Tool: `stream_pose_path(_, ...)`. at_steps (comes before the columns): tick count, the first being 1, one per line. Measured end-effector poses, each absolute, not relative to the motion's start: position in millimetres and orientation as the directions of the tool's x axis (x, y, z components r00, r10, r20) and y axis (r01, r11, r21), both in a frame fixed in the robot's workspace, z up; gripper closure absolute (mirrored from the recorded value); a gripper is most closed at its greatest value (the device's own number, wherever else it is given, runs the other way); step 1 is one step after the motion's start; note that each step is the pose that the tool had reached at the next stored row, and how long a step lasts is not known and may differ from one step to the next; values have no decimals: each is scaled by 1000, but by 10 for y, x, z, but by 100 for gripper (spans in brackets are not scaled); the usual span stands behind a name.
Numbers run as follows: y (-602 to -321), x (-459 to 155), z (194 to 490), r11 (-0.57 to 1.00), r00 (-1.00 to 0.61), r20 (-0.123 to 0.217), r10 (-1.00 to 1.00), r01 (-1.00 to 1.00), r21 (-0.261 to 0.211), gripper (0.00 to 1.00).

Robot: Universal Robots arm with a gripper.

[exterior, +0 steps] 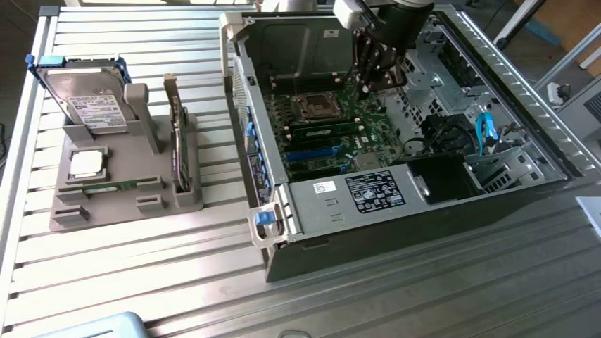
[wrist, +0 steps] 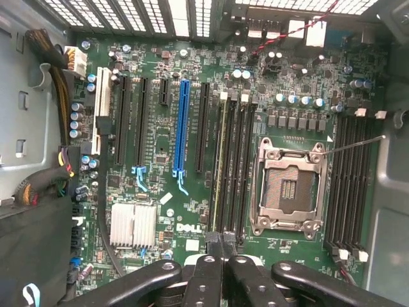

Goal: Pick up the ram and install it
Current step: 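Press down the ram until it locks into place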

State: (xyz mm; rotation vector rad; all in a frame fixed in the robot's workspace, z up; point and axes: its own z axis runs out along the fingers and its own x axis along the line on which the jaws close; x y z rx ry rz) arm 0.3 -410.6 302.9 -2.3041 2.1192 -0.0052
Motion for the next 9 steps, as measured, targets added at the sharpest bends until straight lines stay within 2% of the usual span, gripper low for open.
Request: stream_pose_path(9,-4106,3,2860,-83,84,-5,-996,-996,-10,89)
